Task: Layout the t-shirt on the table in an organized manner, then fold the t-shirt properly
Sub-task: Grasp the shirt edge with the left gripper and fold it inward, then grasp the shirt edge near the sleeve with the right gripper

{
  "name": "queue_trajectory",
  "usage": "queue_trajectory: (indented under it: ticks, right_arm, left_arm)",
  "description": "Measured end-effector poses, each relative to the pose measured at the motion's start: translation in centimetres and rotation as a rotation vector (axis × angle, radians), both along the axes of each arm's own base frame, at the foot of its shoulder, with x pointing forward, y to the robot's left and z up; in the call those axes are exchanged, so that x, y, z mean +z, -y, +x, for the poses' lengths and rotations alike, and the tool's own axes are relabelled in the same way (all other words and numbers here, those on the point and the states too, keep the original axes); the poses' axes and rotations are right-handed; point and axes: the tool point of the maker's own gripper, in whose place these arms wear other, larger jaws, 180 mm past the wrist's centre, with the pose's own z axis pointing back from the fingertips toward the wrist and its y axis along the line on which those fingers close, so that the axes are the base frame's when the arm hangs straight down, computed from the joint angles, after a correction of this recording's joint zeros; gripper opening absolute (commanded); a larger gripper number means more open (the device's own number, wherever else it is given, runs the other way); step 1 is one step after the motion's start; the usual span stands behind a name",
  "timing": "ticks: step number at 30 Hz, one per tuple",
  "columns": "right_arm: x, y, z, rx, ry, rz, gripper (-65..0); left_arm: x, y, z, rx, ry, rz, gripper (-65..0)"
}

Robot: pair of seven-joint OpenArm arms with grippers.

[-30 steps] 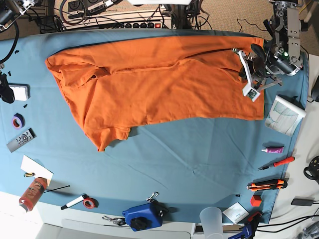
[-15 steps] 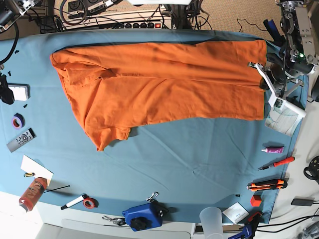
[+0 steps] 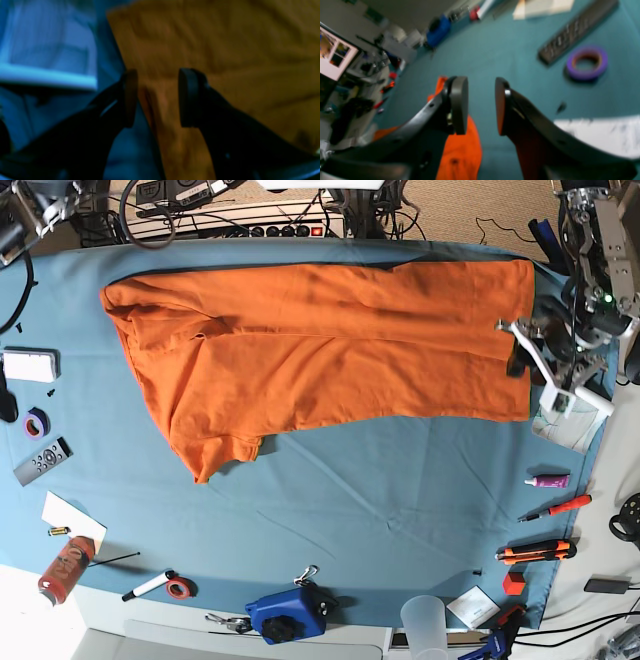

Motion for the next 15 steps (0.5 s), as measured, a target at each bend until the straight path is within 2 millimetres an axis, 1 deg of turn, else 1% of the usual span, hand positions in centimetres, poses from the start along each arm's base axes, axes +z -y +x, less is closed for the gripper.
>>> queue_trajectory:
  ticks: [2,5,6,10,13,15]
  right_arm:
    - [-1.2,-0.4,1.1,0.023,-0.088,-0.069,-46.7]
    - [-4.0,-2.5,2.8,0.117,-0.248,-0.177,-46.7]
    - [-4.5,-3.2,3.8,0.144,-0.268,-0.218,-46.7]
    - [-4.8,-7.4,8.3,0.285,-0.278,-0.359,-46.7]
    - [-5.2,-10.3,10.3,0.386,-0.304,-0.458,-46.7]
    - [-5.4,-12.7,11.6,0.442,-0.297,-0.477,-46.7]
  left_arm:
    - [0.2,-1.0,0.5,0.040,0.007,0.037,-37.7]
    - [0.2,-2.9,0.8,0.088,0.005,0.142,-37.7]
    - [0.1,-3.4,0.7,0.096,0.001,0.171,-37.7]
    - [0.0,-4.3,0.6,0.106,-0.006,0.227,-37.7]
    - [0.0,-4.5,0.6,0.108,-0.008,0.236,-37.7]
    - [0.0,-4.4,0.6,0.108,-0.007,0.235,-37.7]
